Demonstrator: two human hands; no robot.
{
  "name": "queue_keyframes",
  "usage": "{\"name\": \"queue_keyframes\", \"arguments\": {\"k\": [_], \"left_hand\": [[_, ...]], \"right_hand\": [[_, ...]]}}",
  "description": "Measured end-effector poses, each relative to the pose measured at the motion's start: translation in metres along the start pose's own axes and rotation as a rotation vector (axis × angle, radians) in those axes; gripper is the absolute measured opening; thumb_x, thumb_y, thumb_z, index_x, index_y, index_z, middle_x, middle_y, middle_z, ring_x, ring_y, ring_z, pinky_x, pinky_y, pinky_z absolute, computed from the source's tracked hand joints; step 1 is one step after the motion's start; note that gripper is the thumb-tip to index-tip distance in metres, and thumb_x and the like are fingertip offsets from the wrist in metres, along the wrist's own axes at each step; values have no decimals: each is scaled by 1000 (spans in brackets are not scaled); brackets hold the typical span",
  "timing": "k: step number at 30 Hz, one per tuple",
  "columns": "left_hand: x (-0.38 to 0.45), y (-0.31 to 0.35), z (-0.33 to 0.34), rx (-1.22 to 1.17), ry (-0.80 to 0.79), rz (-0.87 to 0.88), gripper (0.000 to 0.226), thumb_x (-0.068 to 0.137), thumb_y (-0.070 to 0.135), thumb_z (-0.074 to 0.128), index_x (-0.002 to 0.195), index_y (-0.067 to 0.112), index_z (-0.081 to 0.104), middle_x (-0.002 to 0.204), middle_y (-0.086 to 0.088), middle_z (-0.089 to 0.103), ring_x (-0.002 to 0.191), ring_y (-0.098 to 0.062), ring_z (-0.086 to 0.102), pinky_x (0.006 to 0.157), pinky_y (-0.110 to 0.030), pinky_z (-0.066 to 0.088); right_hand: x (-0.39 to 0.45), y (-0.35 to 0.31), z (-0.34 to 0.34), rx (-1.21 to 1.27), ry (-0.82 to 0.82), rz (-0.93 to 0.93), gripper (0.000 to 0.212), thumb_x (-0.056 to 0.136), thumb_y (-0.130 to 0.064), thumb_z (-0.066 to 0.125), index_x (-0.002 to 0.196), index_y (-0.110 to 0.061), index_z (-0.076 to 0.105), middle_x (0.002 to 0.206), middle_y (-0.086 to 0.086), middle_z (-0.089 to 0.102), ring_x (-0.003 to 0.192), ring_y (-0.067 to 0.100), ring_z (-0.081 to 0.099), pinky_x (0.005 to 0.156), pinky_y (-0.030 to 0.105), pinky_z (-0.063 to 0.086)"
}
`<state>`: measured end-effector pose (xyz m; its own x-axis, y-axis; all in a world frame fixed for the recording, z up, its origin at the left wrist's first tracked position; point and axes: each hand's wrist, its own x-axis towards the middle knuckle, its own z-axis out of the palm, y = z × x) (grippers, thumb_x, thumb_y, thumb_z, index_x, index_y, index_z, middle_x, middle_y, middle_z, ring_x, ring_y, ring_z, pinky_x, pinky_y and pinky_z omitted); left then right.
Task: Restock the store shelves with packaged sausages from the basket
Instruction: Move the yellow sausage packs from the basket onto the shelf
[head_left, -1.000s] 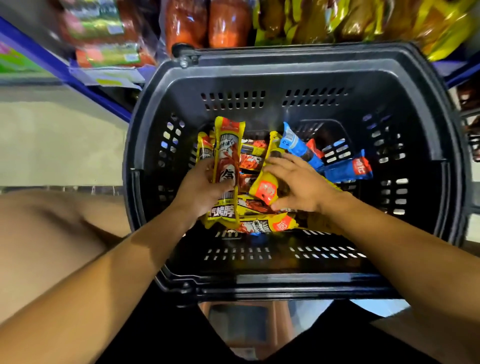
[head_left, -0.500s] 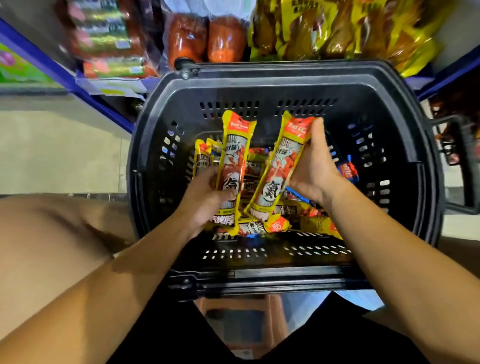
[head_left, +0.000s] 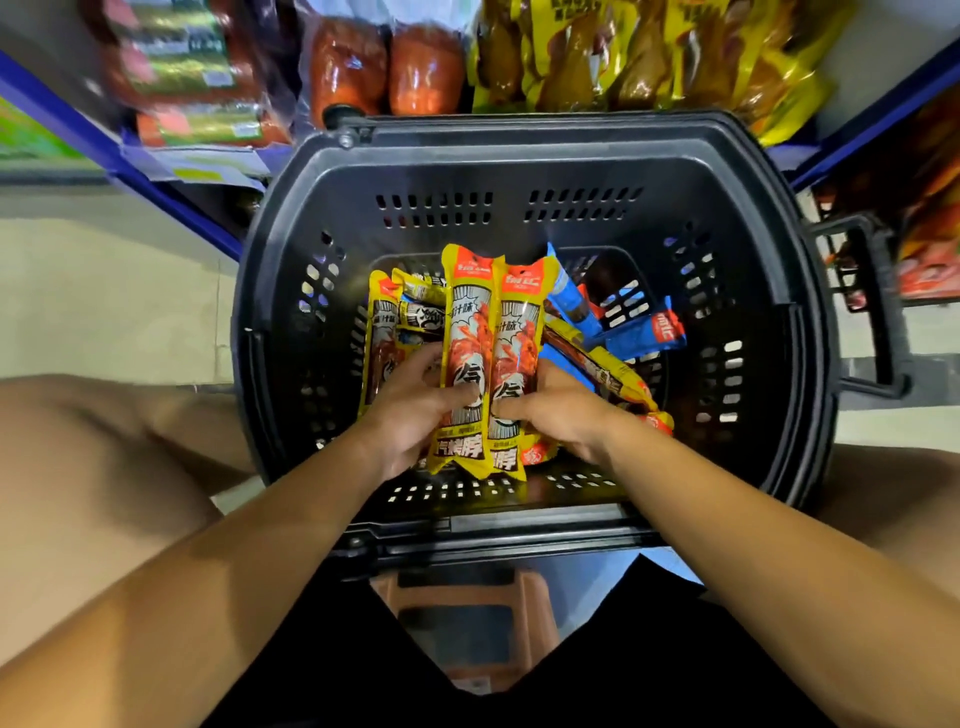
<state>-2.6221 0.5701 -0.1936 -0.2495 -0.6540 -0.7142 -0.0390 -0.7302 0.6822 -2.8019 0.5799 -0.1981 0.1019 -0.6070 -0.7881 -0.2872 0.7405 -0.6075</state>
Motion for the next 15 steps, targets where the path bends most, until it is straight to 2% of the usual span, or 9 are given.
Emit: {"name": "queue_keyframes", "arguments": {"k": [1, 4, 6, 8, 10, 12, 15], "left_hand": [[-2, 2, -2, 1, 11, 22, 47, 82, 6, 73, 124, 24, 60, 115, -4, 71, 105, -23, 69, 91, -50, 54], [-8, 10, -6, -5, 46, 97, 43, 86, 14, 72, 119, 39, 60, 110, 7, 72, 103, -14, 69, 87, -41, 54], [-17, 19, -8, 24, 67, 148, 42, 91, 18, 67, 122, 44, 58, 110, 12, 71, 109, -11, 65, 89, -36, 52], [-30, 29, -8, 98, 71, 230, 37, 90, 23, 63, 111, 54, 62, 110, 12, 72, 111, -13, 65, 91, -36, 51], [-47, 40, -7, 161, 71, 312, 37, 86, 30, 62, 115, 52, 59, 112, 11, 72, 108, -12, 67, 91, -36, 52], [-62, 49, -6, 200, 86, 385, 43, 85, 33, 62, 126, 40, 54, 115, 5, 72, 106, -15, 68, 95, -45, 52], [-84, 63, -7, 232, 143, 481, 57, 81, 32, 64, 135, 32, 46, 118, -1, 70, 107, -21, 67, 96, -54, 50]], "right_hand": [[-4, -1, 1, 32, 39, -44, 38, 80, -15, 76, 111, -25, 55, 110, -2, 69, 95, 11, 69, 88, 35, 57], [-18, -11, 3, 135, 166, -147, 53, 80, -30, 69, 131, -26, 52, 121, -4, 67, 110, 18, 65, 99, 47, 50], [-31, -19, 2, 138, 223, -239, 46, 81, -38, 59, 127, -38, 52, 119, -16, 66, 112, 11, 62, 102, 46, 47], [-48, -26, 0, 100, 258, -316, 44, 86, -43, 53, 129, -47, 47, 118, -27, 61, 112, 2, 58, 103, 41, 46], [-64, -31, -3, 90, 275, -383, 50, 92, -42, 51, 140, -47, 37, 128, -24, 58, 119, 4, 55, 103, 38, 44], [-75, -36, -7, 84, 295, -416, 57, 93, -37, 57, 143, -41, 30, 124, -18, 59, 114, 7, 58, 95, 33, 47], [-94, -42, -12, 43, 316, -443, 63, 81, -20, 70, 131, -29, 32, 103, -9, 61, 92, 7, 62, 71, 23, 48]]}}
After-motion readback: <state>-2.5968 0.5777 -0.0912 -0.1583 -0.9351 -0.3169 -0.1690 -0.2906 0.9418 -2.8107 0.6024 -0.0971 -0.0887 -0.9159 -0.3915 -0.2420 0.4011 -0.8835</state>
